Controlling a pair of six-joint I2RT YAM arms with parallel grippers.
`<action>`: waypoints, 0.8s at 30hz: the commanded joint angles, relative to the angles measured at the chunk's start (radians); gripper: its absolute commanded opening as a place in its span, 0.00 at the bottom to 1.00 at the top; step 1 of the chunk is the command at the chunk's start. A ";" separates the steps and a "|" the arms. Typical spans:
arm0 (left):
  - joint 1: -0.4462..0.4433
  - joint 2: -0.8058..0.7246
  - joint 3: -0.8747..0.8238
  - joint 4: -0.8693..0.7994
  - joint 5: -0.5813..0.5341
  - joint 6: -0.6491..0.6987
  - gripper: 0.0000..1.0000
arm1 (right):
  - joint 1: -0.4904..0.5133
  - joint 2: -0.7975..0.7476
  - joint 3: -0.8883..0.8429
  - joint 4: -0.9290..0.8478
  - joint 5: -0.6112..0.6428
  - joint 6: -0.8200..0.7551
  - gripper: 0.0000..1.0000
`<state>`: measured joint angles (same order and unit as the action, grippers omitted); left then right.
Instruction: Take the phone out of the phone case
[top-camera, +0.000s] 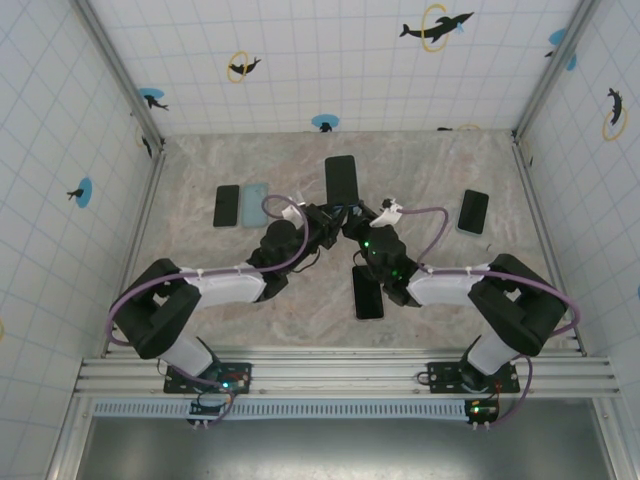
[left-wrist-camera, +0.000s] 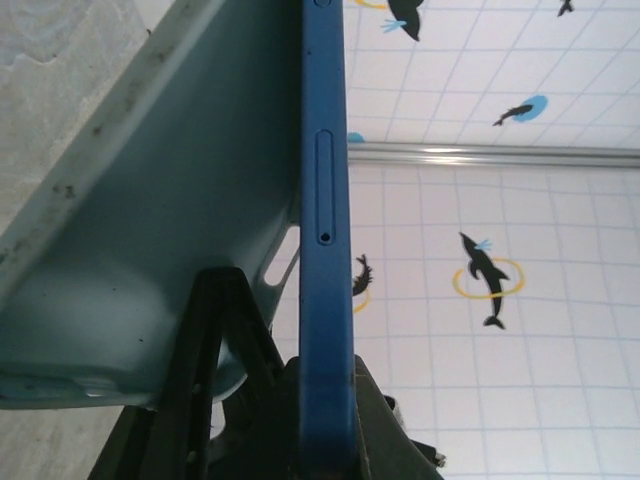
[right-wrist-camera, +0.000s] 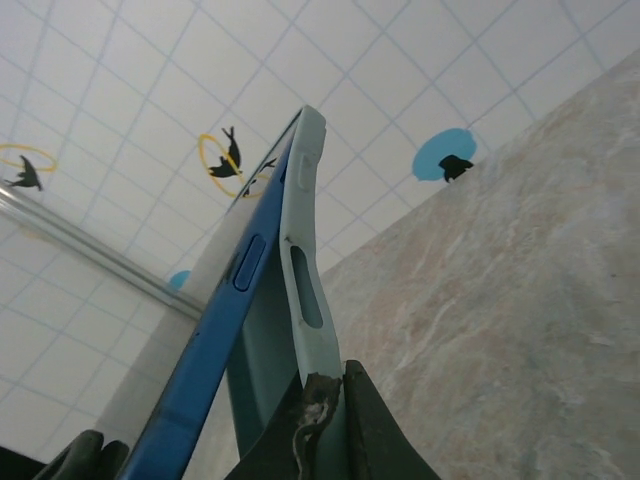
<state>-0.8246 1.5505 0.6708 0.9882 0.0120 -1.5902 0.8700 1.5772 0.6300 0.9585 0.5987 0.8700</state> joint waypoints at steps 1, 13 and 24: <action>-0.011 -0.064 0.041 -0.097 0.033 0.101 0.00 | -0.024 -0.029 0.076 -0.223 0.200 -0.023 0.00; 0.009 -0.176 0.049 -0.304 -0.032 0.219 0.00 | -0.064 -0.080 0.020 -0.211 0.193 -0.031 0.00; 0.041 -0.220 0.076 -0.316 -0.038 0.251 0.00 | -0.066 -0.109 -0.029 -0.194 0.200 -0.024 0.00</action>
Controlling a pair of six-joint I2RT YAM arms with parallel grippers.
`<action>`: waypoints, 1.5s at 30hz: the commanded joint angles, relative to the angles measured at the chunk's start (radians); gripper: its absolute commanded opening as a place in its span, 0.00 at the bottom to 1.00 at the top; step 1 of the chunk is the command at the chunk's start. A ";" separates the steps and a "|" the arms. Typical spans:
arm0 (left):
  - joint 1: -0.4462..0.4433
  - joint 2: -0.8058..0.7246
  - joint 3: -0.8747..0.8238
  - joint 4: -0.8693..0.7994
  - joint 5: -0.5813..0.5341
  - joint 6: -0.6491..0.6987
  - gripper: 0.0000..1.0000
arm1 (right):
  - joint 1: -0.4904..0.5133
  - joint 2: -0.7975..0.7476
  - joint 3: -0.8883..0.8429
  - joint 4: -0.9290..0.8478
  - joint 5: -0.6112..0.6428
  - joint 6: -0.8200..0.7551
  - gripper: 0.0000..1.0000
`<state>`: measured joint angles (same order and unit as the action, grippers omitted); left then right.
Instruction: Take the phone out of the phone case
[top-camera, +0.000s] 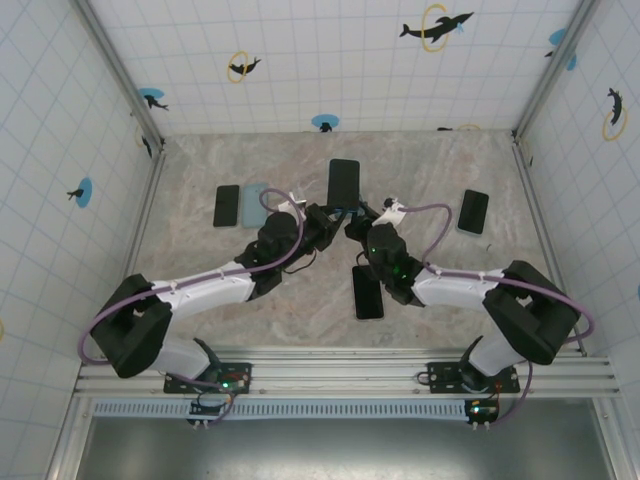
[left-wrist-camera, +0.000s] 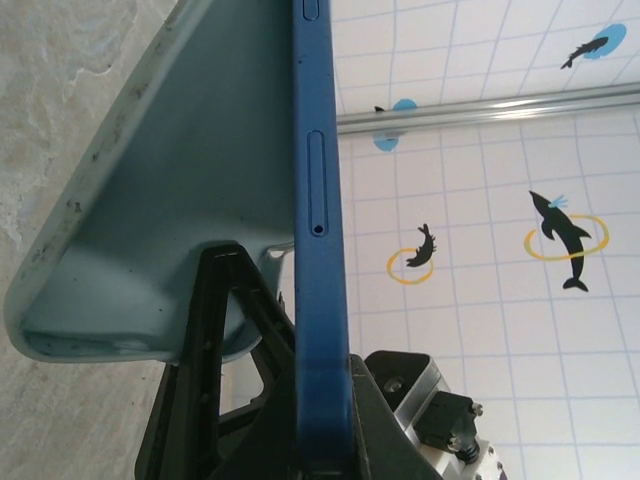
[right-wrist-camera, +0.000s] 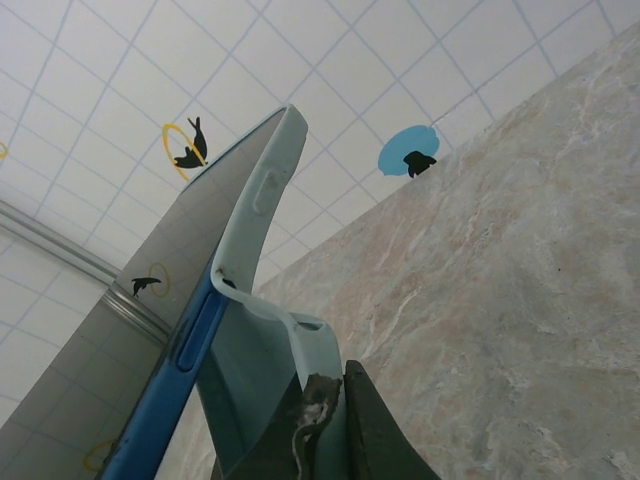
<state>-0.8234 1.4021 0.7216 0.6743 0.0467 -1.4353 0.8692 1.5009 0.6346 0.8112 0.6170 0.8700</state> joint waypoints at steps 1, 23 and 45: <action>0.040 -0.075 0.024 -0.003 -0.073 0.098 0.00 | -0.065 -0.034 -0.032 -0.039 0.174 -0.032 0.00; -0.016 0.118 0.189 0.128 0.014 0.036 0.00 | 0.050 0.101 0.017 0.208 0.153 -0.149 0.00; 0.018 -0.032 0.151 0.007 -0.008 0.081 0.00 | -0.024 0.073 -0.059 0.078 0.305 -0.200 0.00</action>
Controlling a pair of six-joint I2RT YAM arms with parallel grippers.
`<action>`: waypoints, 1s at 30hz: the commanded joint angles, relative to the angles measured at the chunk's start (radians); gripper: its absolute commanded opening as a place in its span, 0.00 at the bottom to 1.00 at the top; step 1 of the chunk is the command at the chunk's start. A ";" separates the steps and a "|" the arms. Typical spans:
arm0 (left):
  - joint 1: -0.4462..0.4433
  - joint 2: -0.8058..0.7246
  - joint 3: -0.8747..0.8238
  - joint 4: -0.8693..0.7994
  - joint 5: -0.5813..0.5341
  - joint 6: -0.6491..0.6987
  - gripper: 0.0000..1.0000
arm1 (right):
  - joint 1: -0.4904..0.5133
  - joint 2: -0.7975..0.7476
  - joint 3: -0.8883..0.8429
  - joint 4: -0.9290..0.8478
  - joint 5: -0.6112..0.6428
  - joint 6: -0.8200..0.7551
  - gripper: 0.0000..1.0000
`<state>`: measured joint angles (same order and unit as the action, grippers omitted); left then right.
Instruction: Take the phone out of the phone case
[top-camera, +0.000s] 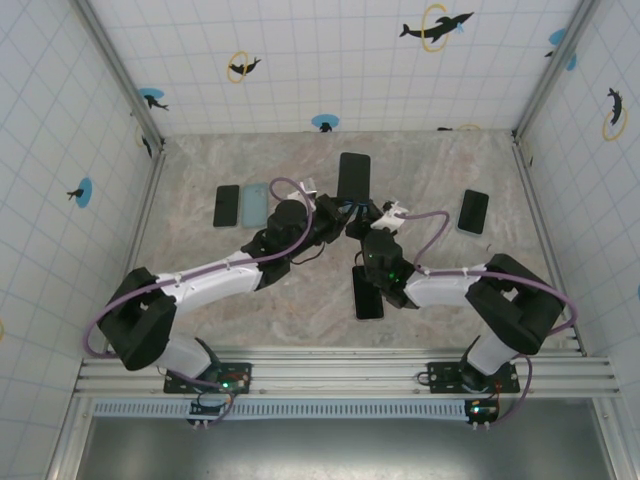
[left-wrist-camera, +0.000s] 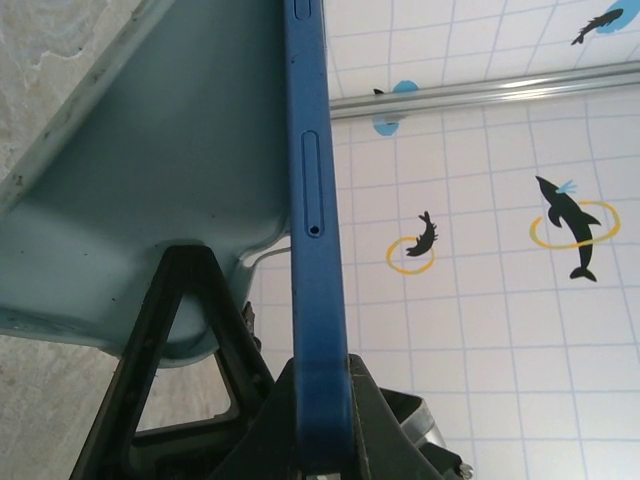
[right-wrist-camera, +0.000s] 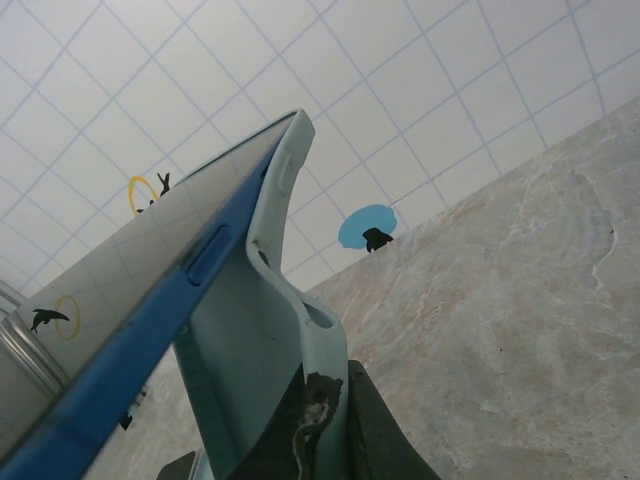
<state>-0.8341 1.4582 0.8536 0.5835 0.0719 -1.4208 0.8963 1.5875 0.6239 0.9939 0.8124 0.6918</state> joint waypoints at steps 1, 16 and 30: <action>0.033 -0.092 0.015 0.100 -0.034 0.066 0.00 | -0.055 -0.019 -0.054 -0.103 0.102 -0.017 0.00; 0.061 -0.085 -0.025 0.148 -0.011 0.033 0.00 | -0.071 -0.140 -0.133 0.030 -0.020 -0.014 0.00; 0.086 -0.118 -0.004 0.076 0.017 0.065 0.00 | -0.104 -0.176 -0.153 -0.005 -0.056 0.008 0.00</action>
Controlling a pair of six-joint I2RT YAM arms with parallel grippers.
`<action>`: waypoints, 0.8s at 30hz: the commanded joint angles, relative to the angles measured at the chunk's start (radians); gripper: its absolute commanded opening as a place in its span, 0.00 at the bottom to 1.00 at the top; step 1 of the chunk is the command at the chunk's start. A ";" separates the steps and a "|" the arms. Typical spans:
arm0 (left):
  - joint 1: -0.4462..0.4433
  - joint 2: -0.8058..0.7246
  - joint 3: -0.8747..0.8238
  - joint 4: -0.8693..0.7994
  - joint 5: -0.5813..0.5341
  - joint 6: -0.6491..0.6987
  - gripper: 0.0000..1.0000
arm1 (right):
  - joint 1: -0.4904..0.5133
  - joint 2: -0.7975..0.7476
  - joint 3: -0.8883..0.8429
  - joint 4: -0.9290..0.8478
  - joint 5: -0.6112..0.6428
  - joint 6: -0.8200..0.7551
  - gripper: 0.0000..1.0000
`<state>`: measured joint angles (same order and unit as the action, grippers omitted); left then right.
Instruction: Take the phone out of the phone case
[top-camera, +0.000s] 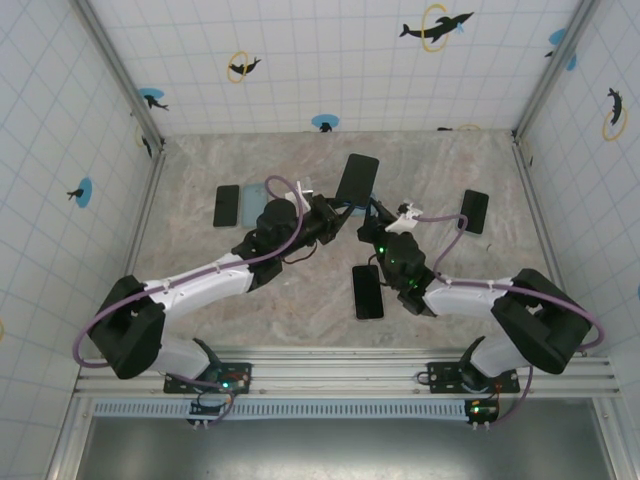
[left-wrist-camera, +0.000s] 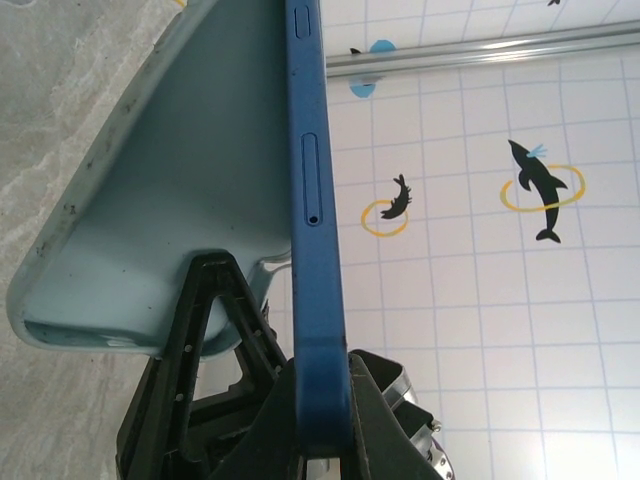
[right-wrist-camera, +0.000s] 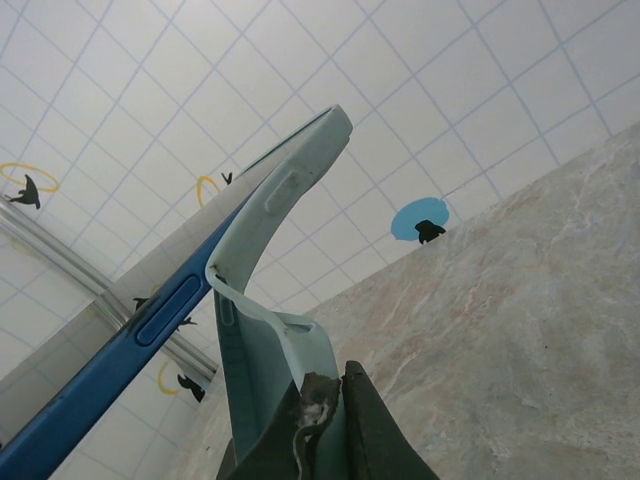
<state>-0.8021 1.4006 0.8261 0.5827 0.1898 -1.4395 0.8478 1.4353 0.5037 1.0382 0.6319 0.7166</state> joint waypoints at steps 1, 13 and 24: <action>0.053 -0.045 0.034 0.093 -0.090 0.078 0.00 | -0.046 -0.016 -0.030 -0.023 0.113 -0.032 0.00; 0.009 0.070 0.085 0.193 -0.045 0.020 0.00 | -0.022 0.027 -0.001 0.162 -0.024 -0.080 0.05; -0.011 0.095 0.063 0.223 -0.040 -0.004 0.00 | -0.095 -0.027 -0.015 0.171 -0.176 0.031 0.24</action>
<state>-0.8116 1.4944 0.8635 0.7128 0.1711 -1.4631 0.7765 1.4456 0.5026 1.1645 0.4980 0.7059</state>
